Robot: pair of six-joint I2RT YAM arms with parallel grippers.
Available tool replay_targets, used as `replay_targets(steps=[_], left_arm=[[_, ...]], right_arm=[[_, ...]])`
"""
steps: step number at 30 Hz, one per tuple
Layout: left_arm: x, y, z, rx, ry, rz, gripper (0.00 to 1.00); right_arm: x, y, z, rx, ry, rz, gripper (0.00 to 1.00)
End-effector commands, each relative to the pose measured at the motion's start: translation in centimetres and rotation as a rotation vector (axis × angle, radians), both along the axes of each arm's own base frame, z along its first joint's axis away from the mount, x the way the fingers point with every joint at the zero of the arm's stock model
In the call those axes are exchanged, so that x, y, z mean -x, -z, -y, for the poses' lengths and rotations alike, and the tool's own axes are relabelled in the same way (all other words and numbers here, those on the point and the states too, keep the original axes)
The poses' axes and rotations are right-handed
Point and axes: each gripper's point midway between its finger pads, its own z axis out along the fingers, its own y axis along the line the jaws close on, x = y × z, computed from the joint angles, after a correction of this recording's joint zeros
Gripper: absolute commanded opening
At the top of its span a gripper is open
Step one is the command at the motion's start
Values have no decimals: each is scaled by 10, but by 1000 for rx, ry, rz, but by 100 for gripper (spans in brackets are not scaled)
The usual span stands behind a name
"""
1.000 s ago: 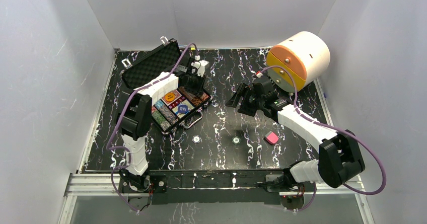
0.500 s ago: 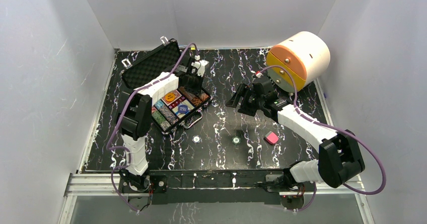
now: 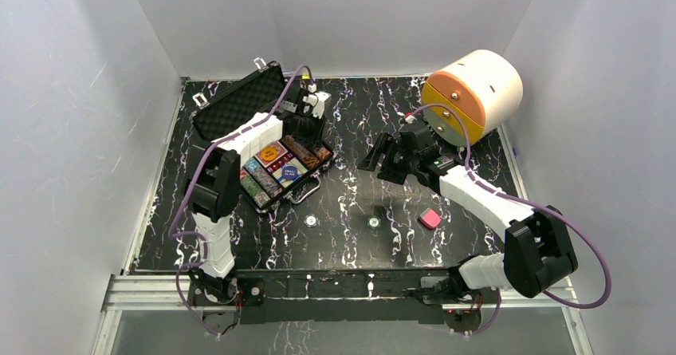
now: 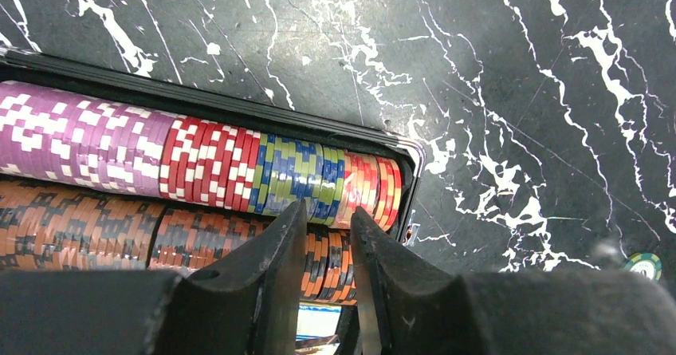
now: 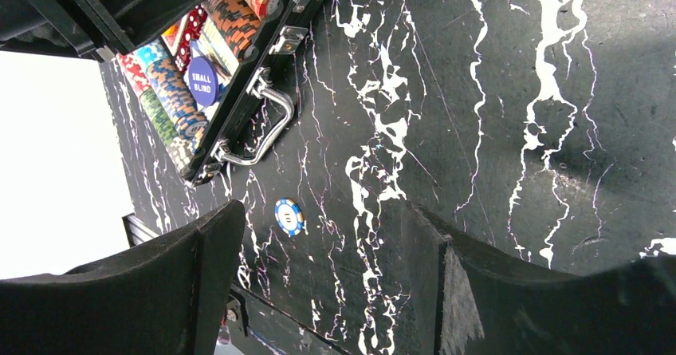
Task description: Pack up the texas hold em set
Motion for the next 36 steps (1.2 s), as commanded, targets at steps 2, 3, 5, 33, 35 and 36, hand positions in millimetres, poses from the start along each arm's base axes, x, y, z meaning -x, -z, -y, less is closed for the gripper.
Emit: replay_targets(steps=[2,3,5,33,35,36], left_arm=[[-9,-50,5,45,-3,106,20],[-9,-49,4,44,-5,105,16],[-8,-48,5,51,-7,97,9],[109,-224,-69,360,-334,430,98],[117,-219,-69,394,-352,403,98],[120,-216,-68,411,-362,386,98]], right_arm=[[-4,-8,1,0,6,27,79],[-4,-7,1,0,4,26,79],[-4,-8,0,-1,4,27,79],[86,75,28,628,-225,-103,87],[91,83,28,633,-229,-129,86],[92,86,27,633,-231,-141,85]])
